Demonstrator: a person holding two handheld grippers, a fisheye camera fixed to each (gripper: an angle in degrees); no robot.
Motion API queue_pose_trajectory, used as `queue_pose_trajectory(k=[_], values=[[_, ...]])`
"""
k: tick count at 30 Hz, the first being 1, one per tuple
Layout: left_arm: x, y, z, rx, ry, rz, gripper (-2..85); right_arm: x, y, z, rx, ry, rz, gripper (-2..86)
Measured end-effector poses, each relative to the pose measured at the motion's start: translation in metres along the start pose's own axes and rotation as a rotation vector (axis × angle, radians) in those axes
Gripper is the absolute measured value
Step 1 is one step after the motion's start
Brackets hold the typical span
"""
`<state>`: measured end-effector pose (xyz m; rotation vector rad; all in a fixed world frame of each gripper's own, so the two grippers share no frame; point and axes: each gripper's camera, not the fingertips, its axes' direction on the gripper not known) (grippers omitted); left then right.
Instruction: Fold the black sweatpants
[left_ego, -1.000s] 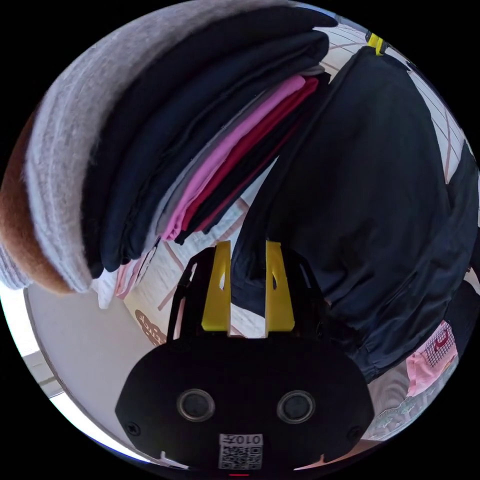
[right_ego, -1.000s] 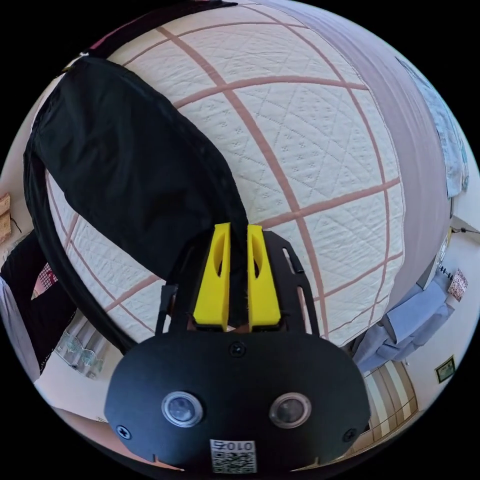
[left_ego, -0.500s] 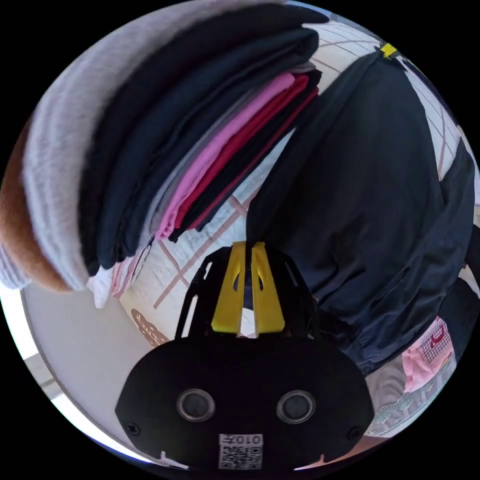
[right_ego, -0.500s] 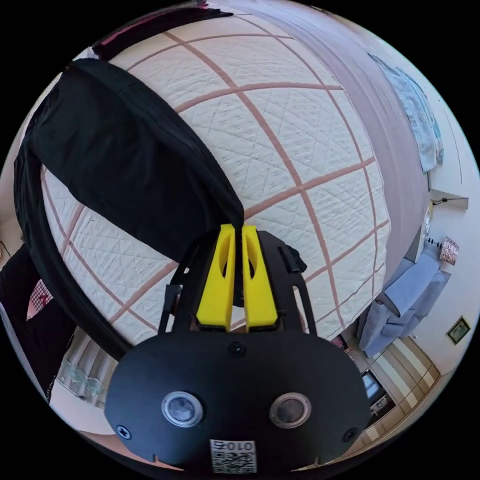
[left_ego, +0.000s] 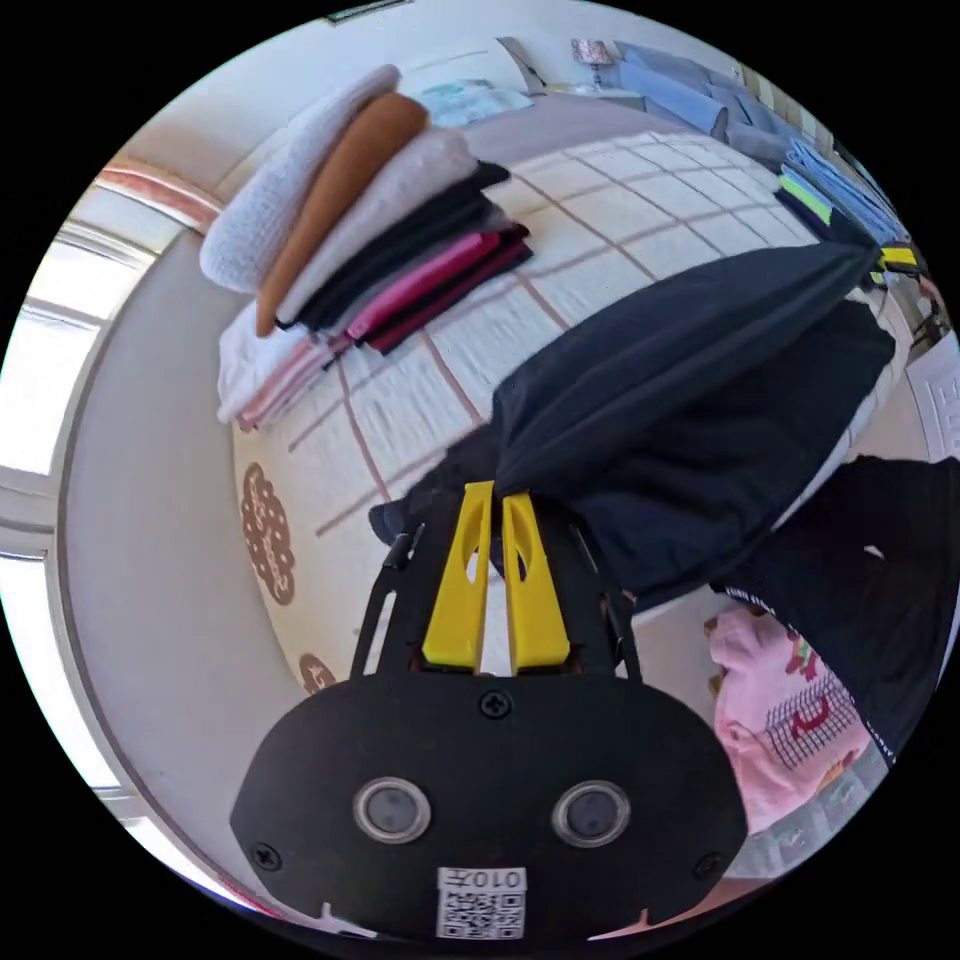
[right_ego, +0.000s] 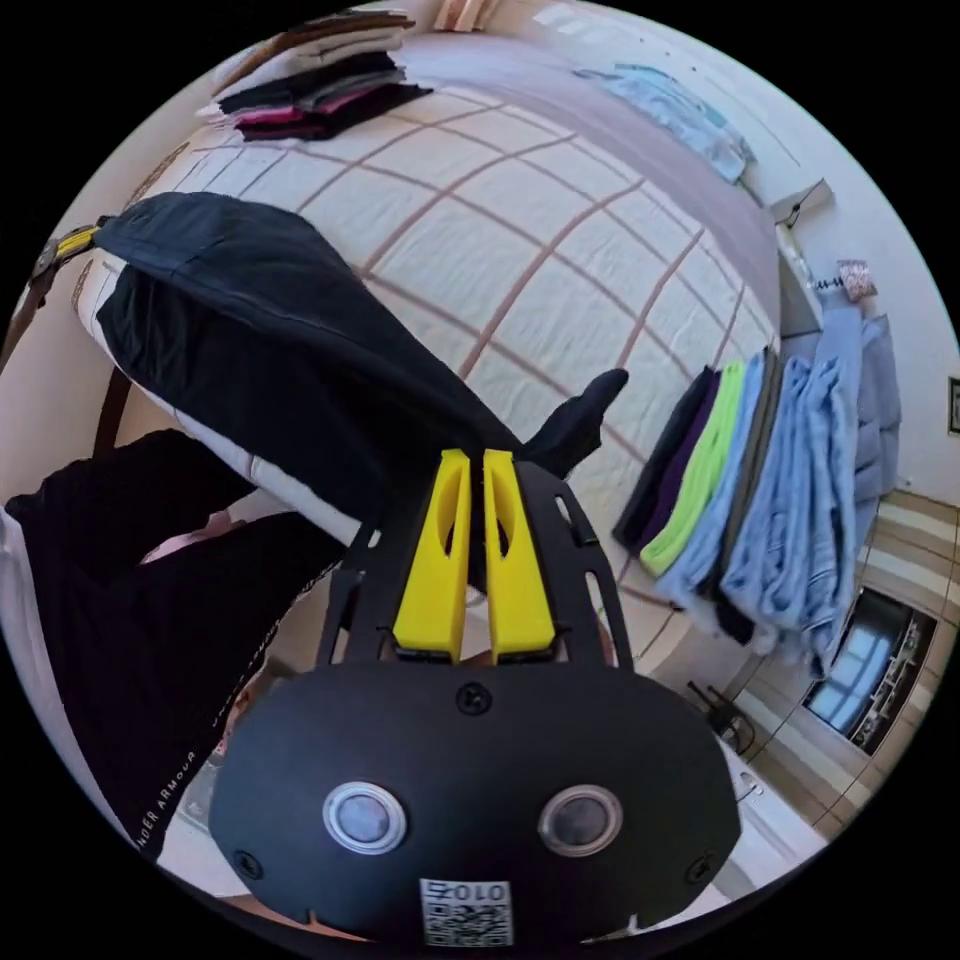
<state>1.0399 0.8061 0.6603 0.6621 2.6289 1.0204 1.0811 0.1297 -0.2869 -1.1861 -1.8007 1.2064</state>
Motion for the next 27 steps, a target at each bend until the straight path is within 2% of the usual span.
queue_pose_trajectory(k=[4,6,10,17,22,27], values=[[0.038,0.016,0.053,-0.189,0.091,0.059,-0.3,-0.03,0.048,0.096,-0.209,-0.094,0.03,3.8],[0.051,0.012,0.078,-0.275,0.086,0.135,-0.3,-0.033,0.058,0.11,-0.218,-0.068,0.012,3.7],[0.056,-0.005,0.086,-0.309,0.048,0.228,-0.1,-0.018,0.091,0.119,-0.173,-0.021,0.013,3.5],[0.082,-0.016,0.1,-0.443,0.022,0.417,2.4,0.021,0.167,0.159,-0.136,-0.281,0.076,6.9],[0.085,-0.027,0.091,-0.496,0.058,0.306,4.4,0.075,0.255,0.168,0.047,-0.472,0.393,10.6],[0.08,-0.029,0.071,-0.509,0.107,0.014,5.0,0.138,0.341,0.185,0.162,-0.509,0.766,12.8]])
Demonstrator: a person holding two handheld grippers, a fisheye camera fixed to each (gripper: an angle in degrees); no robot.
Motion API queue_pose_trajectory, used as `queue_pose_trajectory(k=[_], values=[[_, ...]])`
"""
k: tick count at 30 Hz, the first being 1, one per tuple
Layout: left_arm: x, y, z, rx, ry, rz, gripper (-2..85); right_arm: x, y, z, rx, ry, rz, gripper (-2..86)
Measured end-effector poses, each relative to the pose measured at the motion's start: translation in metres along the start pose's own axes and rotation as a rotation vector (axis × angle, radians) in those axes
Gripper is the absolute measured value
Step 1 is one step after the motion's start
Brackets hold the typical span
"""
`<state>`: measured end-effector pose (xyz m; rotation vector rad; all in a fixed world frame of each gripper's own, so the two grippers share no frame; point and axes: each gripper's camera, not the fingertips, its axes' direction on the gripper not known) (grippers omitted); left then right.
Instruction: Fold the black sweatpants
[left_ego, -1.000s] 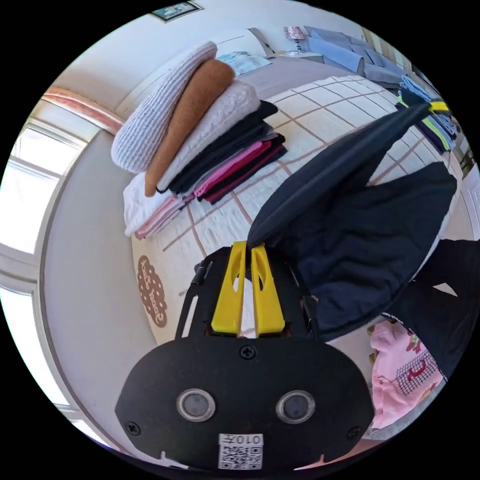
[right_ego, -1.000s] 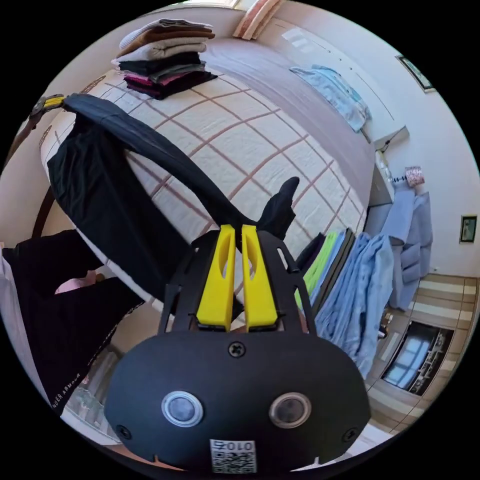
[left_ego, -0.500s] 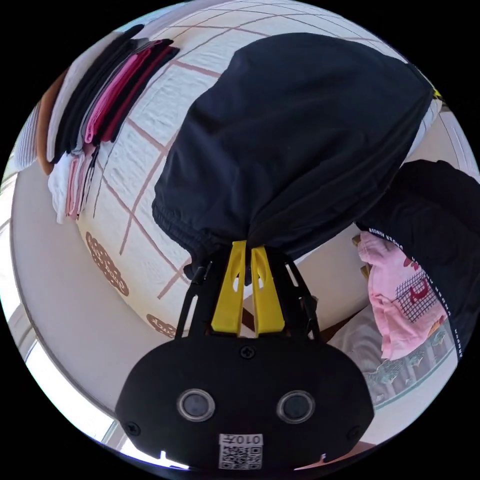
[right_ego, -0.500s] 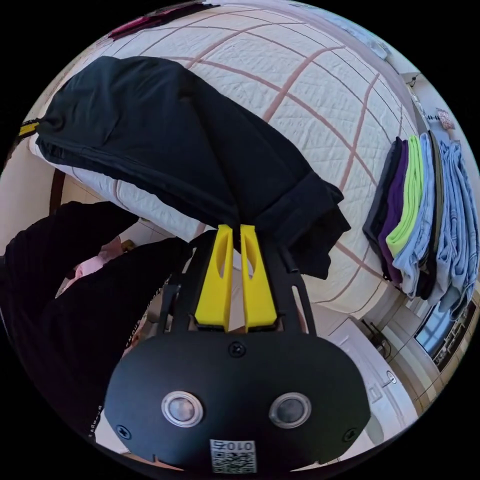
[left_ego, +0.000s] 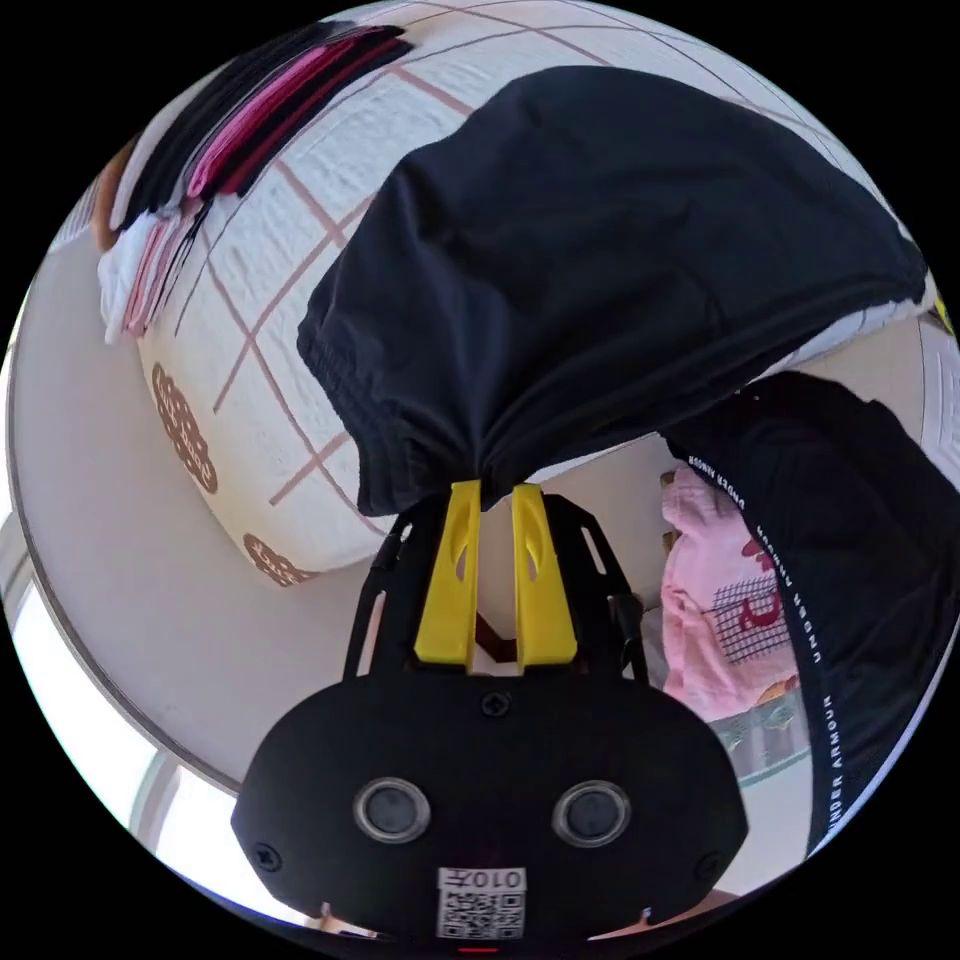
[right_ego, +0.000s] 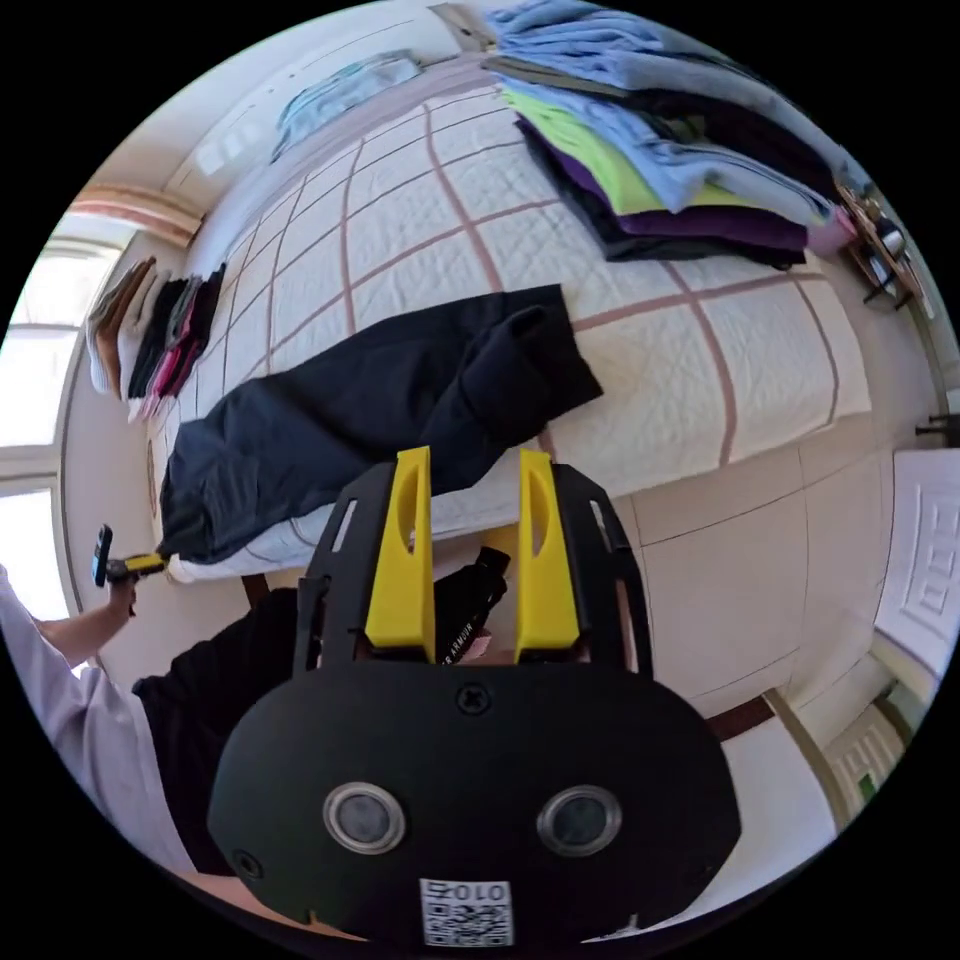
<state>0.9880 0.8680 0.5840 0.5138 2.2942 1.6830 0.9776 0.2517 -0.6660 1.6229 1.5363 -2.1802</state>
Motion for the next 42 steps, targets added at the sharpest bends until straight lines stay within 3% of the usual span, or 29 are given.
queue_pose_trajectory(k=[6,11,16,20,22,26,29,31,37,42], values=[[0.023,0.019,0.008,-0.077,0.11,-0.186,4.0,0.049,-0.04,-0.001,0.075,-0.045,0.034,15.9],[0.016,0.019,0.017,-0.091,0.163,-0.403,2.6,0.06,-0.067,0.044,-0.154,-0.055,-0.076,5.6],[0.016,-0.004,0.024,-0.201,0.034,-0.267,1.5,0.066,-0.067,-0.019,0.056,0.036,-0.218,5.0],[0.013,-0.006,0.049,-0.311,0.03,-0.222,0.6,0.103,-0.087,0.024,-0.156,0.094,-0.187,5.9],[0.017,-0.006,0.055,-0.316,0.028,-0.189,0.4,0.124,-0.092,0.04,-0.143,0.093,-0.177,7.4],[0.024,0.0,0.061,-0.242,0.068,-0.231,0.0,0.143,-0.095,0.011,0.023,-0.027,-0.14,11.5],[0.032,0.006,0.069,-0.158,0.148,-0.295,-0.1,0.173,-0.081,-0.002,0.046,-0.035,0.009,14.2],[0.04,0.011,0.081,-0.125,0.214,-0.336,-0.1,0.202,-0.06,-0.005,0.09,-0.158,0.154,16.0],[0.073,0.037,0.125,-0.003,0.464,-0.483,-0.2,0.215,-0.039,0.016,0.065,-0.275,0.26,17.6],[0.099,0.061,0.162,0.027,0.585,-0.524,-0.1,0.213,-0.054,0.025,0.081,-0.241,0.401,15.1]])
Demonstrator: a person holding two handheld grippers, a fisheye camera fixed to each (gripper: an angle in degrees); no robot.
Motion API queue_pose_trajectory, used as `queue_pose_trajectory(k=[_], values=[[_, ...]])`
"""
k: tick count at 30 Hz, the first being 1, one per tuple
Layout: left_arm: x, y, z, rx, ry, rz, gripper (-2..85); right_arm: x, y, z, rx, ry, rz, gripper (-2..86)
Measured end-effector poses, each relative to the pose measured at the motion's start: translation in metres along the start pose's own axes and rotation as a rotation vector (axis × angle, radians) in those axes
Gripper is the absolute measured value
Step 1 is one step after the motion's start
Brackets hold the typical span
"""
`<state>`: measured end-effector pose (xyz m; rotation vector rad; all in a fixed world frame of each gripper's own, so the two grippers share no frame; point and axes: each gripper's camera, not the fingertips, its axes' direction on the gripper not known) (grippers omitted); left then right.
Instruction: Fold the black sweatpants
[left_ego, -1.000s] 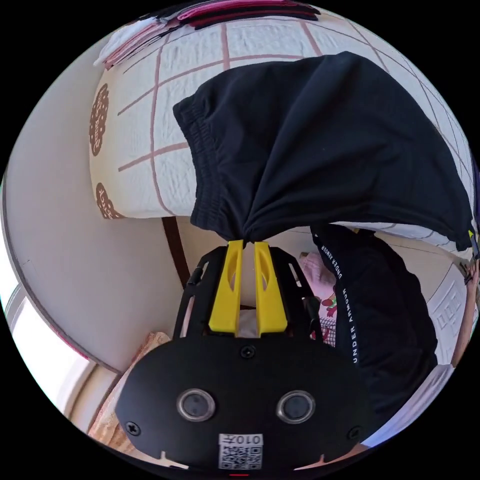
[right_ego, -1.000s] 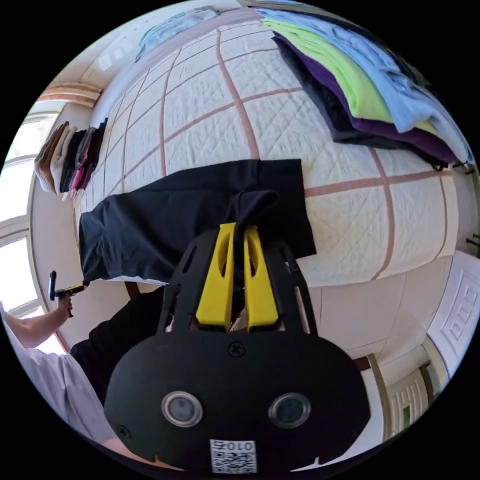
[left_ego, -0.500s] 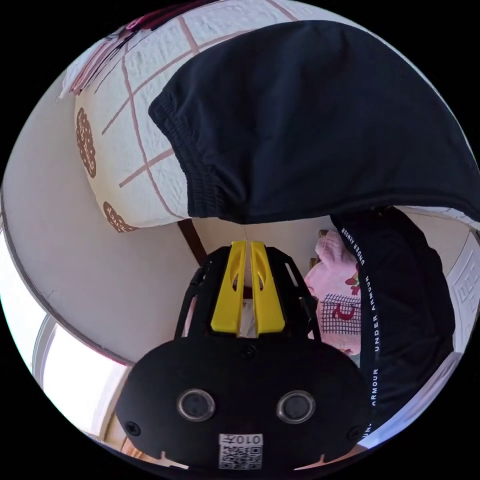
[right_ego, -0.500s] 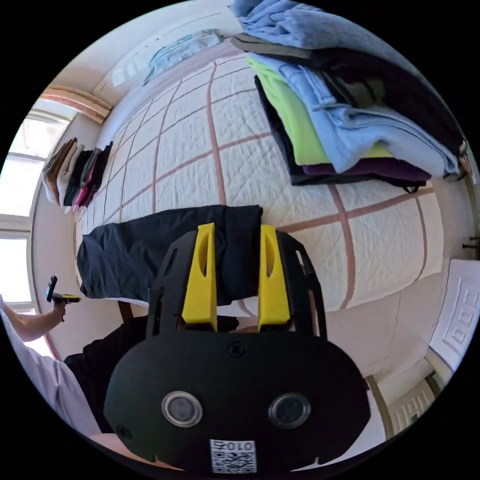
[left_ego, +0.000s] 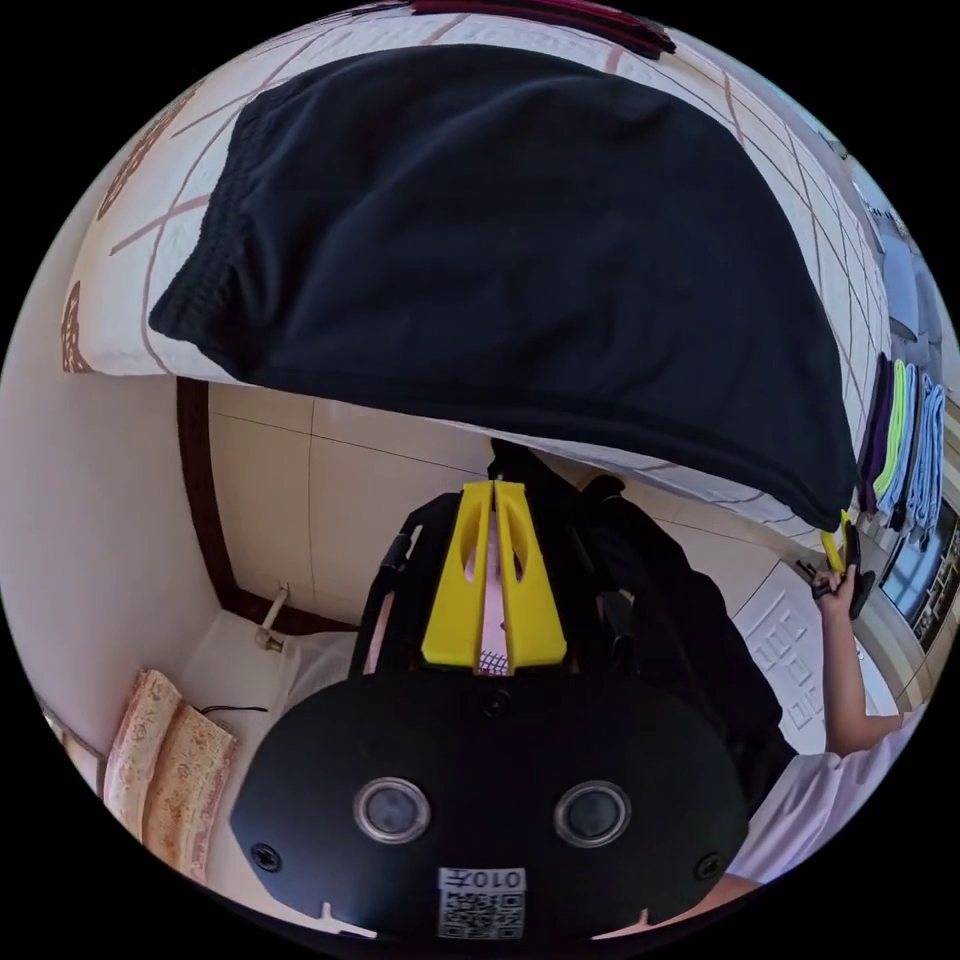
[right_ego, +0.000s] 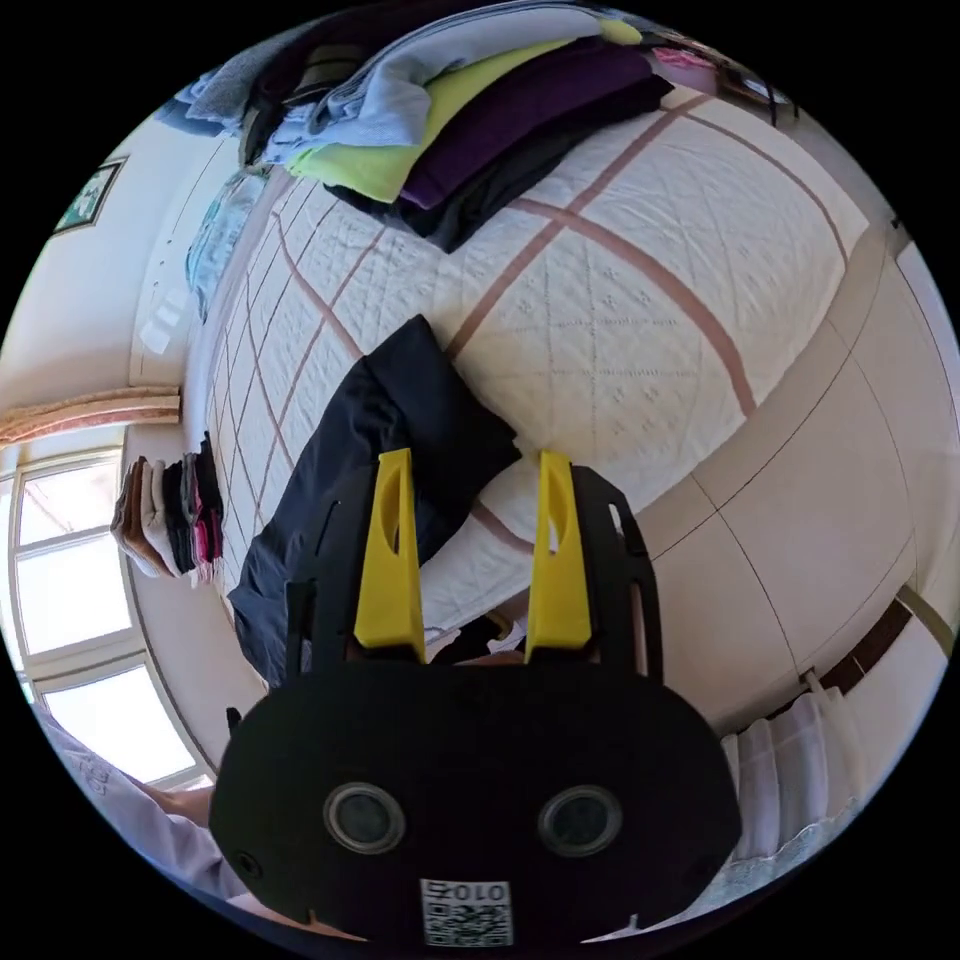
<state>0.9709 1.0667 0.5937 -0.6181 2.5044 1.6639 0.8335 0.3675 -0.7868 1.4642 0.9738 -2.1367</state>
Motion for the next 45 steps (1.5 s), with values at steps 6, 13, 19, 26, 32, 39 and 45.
queue_pose_trajectory(k=[6,13,19,26,32,39,45], values=[[0.002,0.011,0.032,0.042,0.082,0.108,0.4,-0.074,-0.02,0.003,-0.024,0.252,0.014,10.2],[-0.031,0.037,0.055,0.232,0.412,0.055,3.6,-0.121,-0.06,-0.026,-0.067,0.21,-0.115,6.6],[-0.114,0.09,0.086,0.382,0.607,-0.195,6.5,-0.235,-0.086,-0.094,0.074,0.205,-0.477,6.2],[-0.175,0.14,0.119,0.536,0.766,-0.335,9.2,-0.325,-0.135,-0.146,0.202,-0.018,-0.501,6.1],[-0.18,0.183,0.153,0.577,0.981,-0.368,11.1,-0.423,-0.157,-0.174,0.152,-0.099,-0.579,6.0],[-0.162,0.219,0.186,0.644,1.282,-0.467,13.9,-0.545,-0.146,-0.235,0.118,-0.181,-0.782,5.7],[-0.164,0.236,0.188,0.736,1.396,-0.561,15.0,-0.637,-0.129,-0.29,0.056,-0.252,-0.97,4.4]])
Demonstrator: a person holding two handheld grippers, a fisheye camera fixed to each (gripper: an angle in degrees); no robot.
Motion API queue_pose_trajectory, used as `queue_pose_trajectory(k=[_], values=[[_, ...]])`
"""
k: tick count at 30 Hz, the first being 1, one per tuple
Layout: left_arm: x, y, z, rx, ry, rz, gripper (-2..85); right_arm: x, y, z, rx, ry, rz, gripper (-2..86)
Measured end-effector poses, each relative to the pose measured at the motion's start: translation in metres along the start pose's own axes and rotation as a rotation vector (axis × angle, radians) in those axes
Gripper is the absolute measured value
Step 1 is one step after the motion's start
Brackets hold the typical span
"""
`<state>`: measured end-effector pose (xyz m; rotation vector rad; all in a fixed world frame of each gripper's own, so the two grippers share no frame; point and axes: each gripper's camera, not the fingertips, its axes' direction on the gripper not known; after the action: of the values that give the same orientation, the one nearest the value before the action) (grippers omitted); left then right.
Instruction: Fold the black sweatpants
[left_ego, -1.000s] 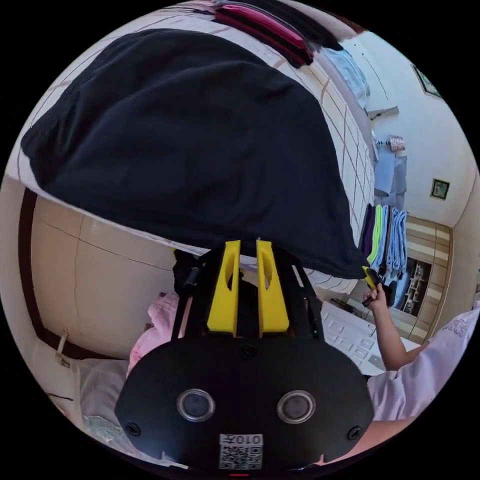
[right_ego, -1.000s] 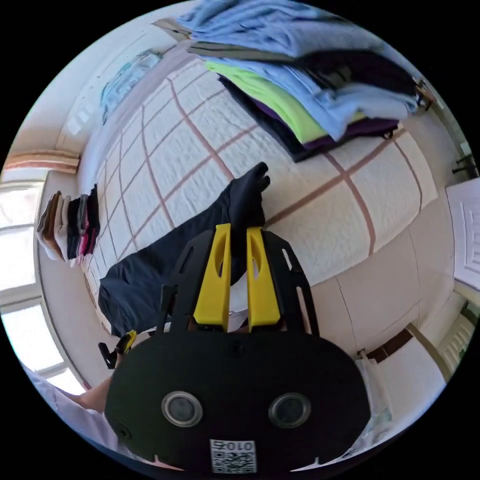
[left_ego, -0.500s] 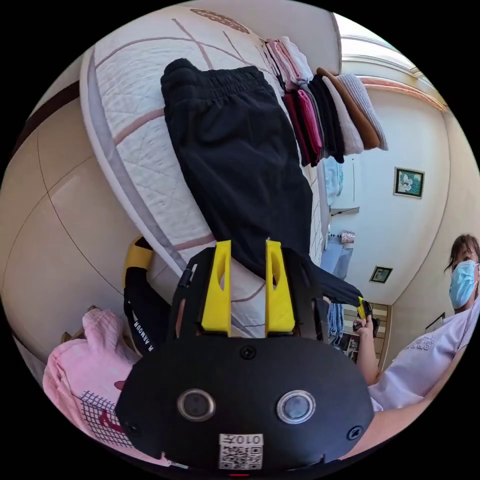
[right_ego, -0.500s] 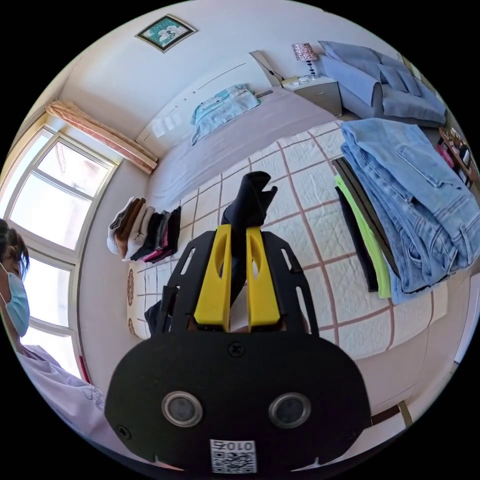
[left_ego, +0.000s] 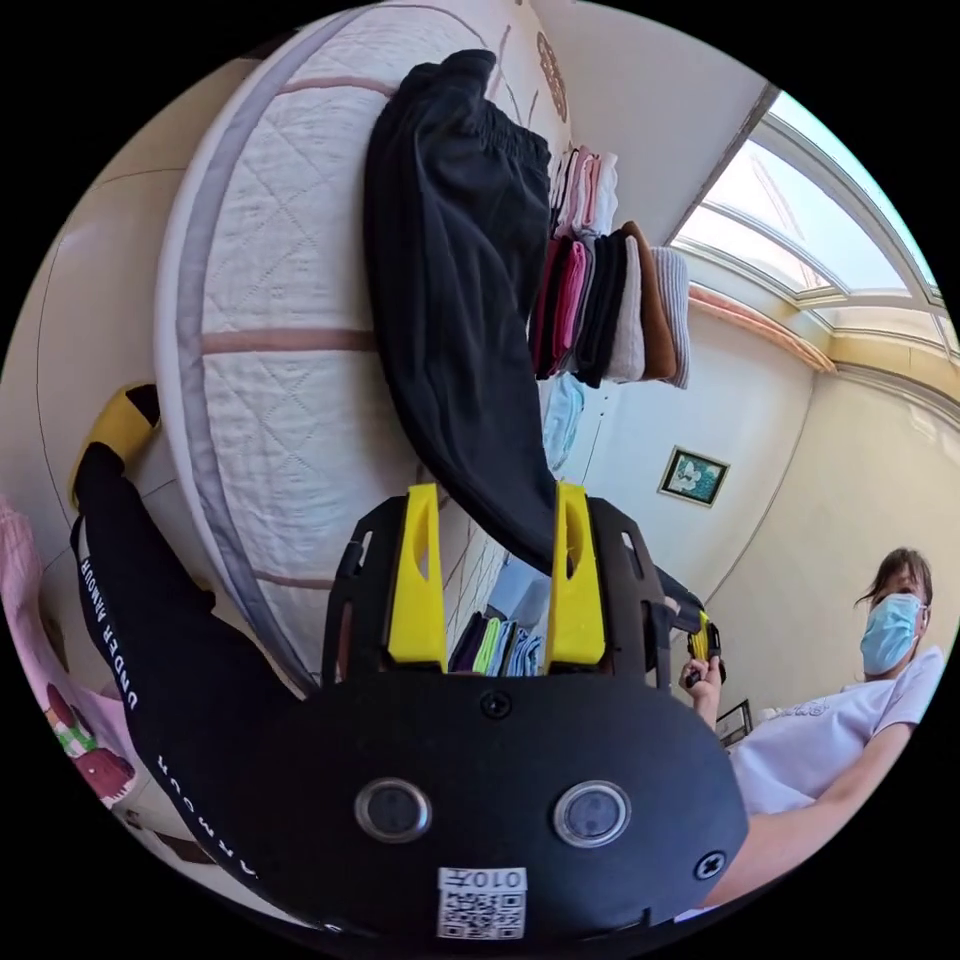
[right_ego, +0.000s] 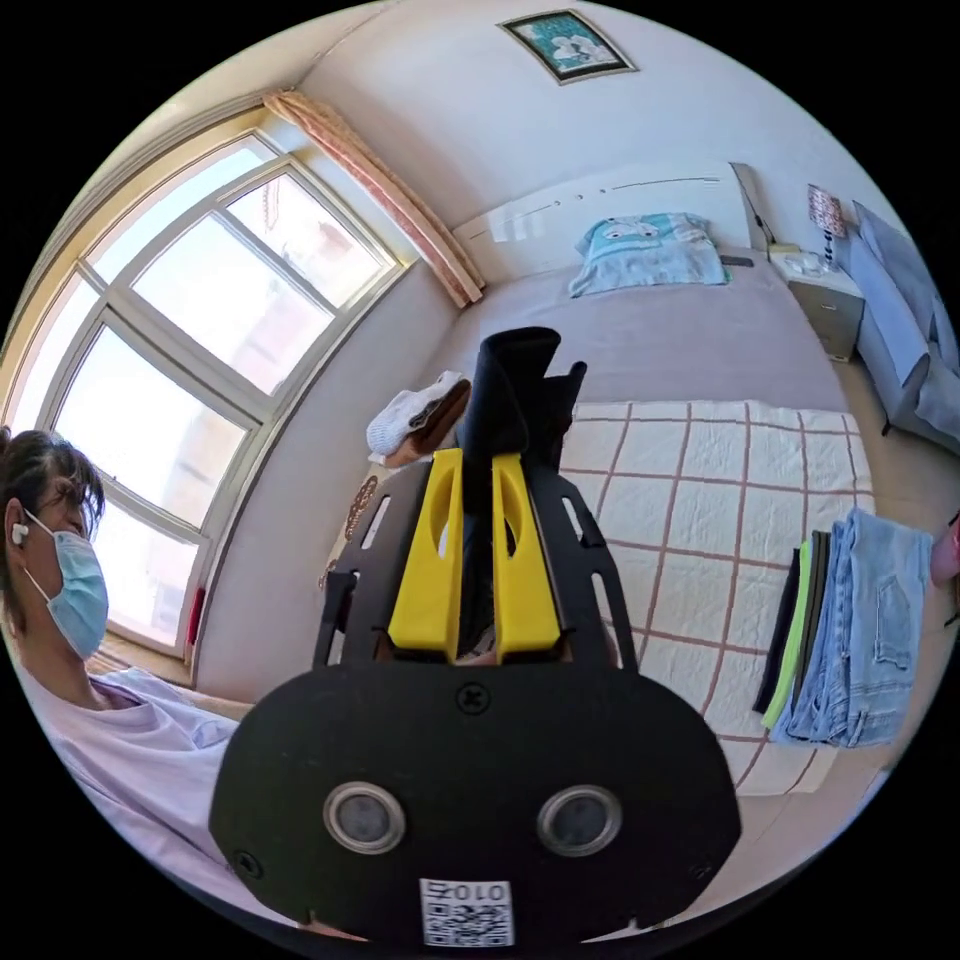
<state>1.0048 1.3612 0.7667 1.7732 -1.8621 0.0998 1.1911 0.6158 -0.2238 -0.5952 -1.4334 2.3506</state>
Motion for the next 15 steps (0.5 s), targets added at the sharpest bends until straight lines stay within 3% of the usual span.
queue_pose_trajectory(k=[7,15], values=[[0.007,0.014,-0.005,0.077,0.073,-0.08,15.4,-0.095,-0.053,-0.015,-0.039,-0.099,-0.248,4.6],[0.016,0.033,-0.005,0.224,0.235,-0.14,15.3,-0.131,-0.092,-0.025,-0.053,-0.197,-0.353,6.5]])
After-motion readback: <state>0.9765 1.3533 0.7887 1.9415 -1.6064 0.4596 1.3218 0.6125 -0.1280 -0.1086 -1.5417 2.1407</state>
